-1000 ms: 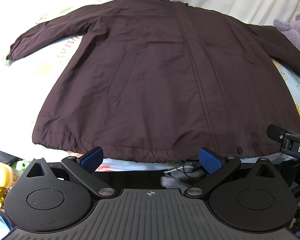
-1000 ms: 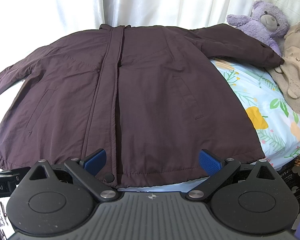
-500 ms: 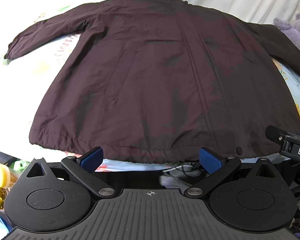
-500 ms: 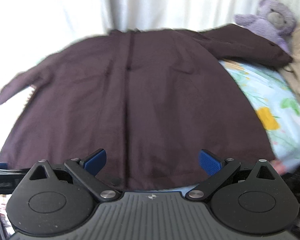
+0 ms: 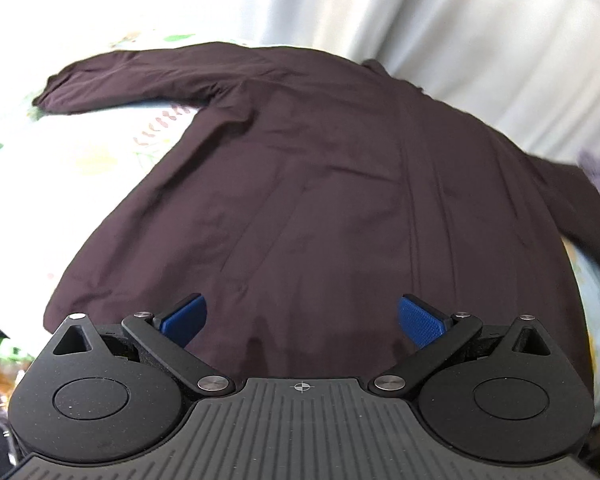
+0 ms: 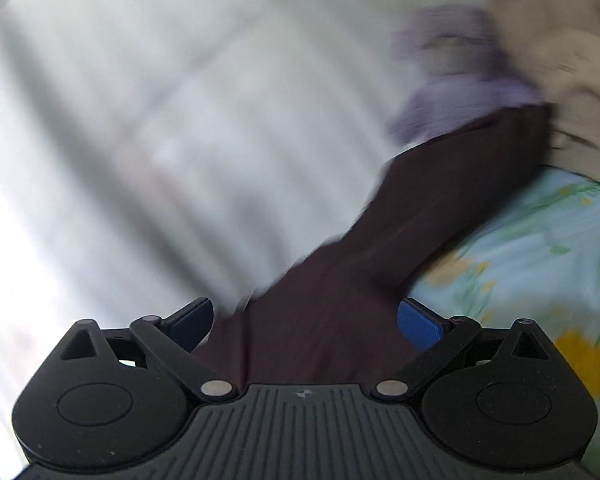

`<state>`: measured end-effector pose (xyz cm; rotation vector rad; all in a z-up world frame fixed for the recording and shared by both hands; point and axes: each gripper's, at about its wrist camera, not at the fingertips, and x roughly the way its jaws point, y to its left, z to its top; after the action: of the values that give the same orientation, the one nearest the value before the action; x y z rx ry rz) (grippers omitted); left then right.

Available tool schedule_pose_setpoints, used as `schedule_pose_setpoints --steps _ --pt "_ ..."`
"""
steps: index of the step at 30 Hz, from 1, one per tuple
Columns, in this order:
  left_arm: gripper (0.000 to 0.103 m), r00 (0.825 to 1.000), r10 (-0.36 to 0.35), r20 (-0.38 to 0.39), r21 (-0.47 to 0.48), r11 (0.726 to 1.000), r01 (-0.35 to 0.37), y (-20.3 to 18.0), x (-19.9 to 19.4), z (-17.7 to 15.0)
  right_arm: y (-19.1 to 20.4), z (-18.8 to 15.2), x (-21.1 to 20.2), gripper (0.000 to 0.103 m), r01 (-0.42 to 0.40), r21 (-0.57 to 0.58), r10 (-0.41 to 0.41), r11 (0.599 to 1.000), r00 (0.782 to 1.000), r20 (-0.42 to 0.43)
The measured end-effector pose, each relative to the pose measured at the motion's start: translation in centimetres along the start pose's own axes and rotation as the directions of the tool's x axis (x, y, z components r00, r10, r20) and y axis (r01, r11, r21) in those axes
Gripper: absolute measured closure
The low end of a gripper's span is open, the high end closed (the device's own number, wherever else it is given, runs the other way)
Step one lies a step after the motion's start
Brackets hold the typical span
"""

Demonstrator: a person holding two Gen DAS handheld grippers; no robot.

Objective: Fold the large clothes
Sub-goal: 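Reach the right gripper to the sleeve cuff near the plush toys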

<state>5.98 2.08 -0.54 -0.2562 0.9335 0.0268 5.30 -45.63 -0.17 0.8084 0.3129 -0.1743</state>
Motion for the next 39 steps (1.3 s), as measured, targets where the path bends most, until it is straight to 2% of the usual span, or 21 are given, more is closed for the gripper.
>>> schedule_pose_setpoints --steps 2,4,5,9,11,13,15,17,19,21,23,24,26,27,29,32,33,34,36,37,39 --pt "0.0 1.0 -0.006 0.0 -0.03 1.0 0.006 0.0 1.3 1.0 -3.9 3.1 2.5 0.016 0.058 0.118 -0.065 0.991 0.997 0.052" --pt "0.0 1.0 0.002 0.02 -0.039 0.999 -0.002 -0.2 2.3 1.7 -8.2 5.8 5.0 0.045 0.103 0.247 -0.125 0.963 0.989 0.076" --pt "0.0 0.999 0.018 0.026 -0.035 0.999 -0.017 -0.6 3.0 2.2 -10.1 6.7 6.1 0.05 0.125 0.303 -0.156 0.945 0.984 0.083" --pt "0.0 0.998 0.062 0.023 -0.029 0.998 -0.061 -1.7 5.8 3.7 -16.8 9.7 10.0 0.051 0.205 0.457 -0.28 0.866 0.955 0.102" --pt "0.0 0.997 0.075 -0.003 -0.045 0.996 -0.075 -2.1 7.6 4.2 -19.3 10.4 11.5 0.05 0.214 0.516 -0.302 0.83 0.949 0.092" --pt "0.0 0.997 0.072 -0.025 -0.069 0.995 -0.074 -2.2 8.9 4.4 -21.5 10.9 12.7 0.044 0.203 0.586 -0.304 0.785 0.95 0.078" --pt "0.0 0.997 0.065 -0.046 -0.097 0.993 -0.069 -2.5 9.9 4.4 -22.6 11.1 13.5 0.043 0.183 0.611 -0.293 0.77 0.952 0.084" --pt "0.0 0.998 0.043 -0.053 -0.107 0.993 -0.048 -2.7 10.7 4.3 -22.8 11.5 14.0 0.054 0.158 0.605 -0.274 0.78 0.956 0.103" --pt "0.0 0.998 0.033 -0.059 -0.096 0.995 -0.039 -3.1 11.2 4.4 -21.7 12.4 14.2 0.076 0.176 0.558 -0.279 0.811 0.955 0.105" --pt "0.0 0.996 0.037 -0.078 -0.092 0.995 -0.044 -3.6 11.8 4.7 -19.8 13.5 14.3 0.088 0.213 0.472 -0.302 0.855 0.946 0.119" --pt "0.0 0.996 0.021 -0.089 -0.096 0.995 -0.029 -3.6 12.0 5.1 -15.8 14.3 13.3 0.09 0.231 0.323 -0.302 0.918 0.935 0.188" --pt "0.0 0.996 0.02 -0.088 -0.099 0.995 -0.028 -3.7 12.2 5.4 -12.8 14.6 12.9 0.09 0.222 0.218 -0.271 0.95 0.934 0.234" --pt "0.0 0.997 0.021 -0.07 -0.1 0.995 -0.028 -3.8 12.0 6.0 -7.1 14.5 12.2 0.09 0.159 0.02 -0.158 0.987 0.944 0.289" --pt "0.0 0.998 0.017 -0.061 -0.102 0.995 -0.023 -3.8 12.0 6.5 -3.7 13.9 12.0 0.089 0.097 -0.097 -0.064 0.991 0.954 0.293" --pt "0.0 0.999 -0.003 -0.037 -0.112 0.994 -0.002 -4.0 12.0 7.7 1.8 12.2 12.1 0.085 -0.01 -0.29 0.082 0.957 0.968 0.238" --pt "0.0 0.998 -0.057 -0.011 -0.126 0.99 0.055 -4.5 12.1 9.5 9.0 7.2 13.3 0.068 -0.142 -0.534 0.202 0.833 0.978 0.055" --pt "0.0 0.996 -0.084 0.002 -0.13 0.988 0.083 -4.7 12.2 10.1 10.7 5.2 13.9 0.05 -0.205 -0.582 0.223 0.787 0.974 -0.043" --pt "0.0 0.994 -0.11 0.018 -0.13 0.985 0.111 -5.0 12.2 10.8 11.8 3.4 14.4 0.039 -0.266 -0.608 0.231 0.748 0.963 -0.137" --pt "0.0 0.987 -0.153 0.058 -0.126 0.979 0.159 -5.3 12.1 12.1 12.9 -0.1 14.8 0.038 -0.358 -0.627 0.231 0.692 0.932 -0.278" --pt "0.0 0.982 -0.172 0.072 -0.121 0.976 0.18 -5.4 12.2 12.6 12.9 -1.4 14.8 0.037 -0.384 -0.628 0.227 0.677 0.921 -0.318" --pt "0.0 0.972 -0.217 0.085 -0.114 0.967 0.226 -5.4 12.6 13.7 11.8 -2.9 14.8 0.037 -0.391 -0.603 0.207 0.695 0.913 -0.353"
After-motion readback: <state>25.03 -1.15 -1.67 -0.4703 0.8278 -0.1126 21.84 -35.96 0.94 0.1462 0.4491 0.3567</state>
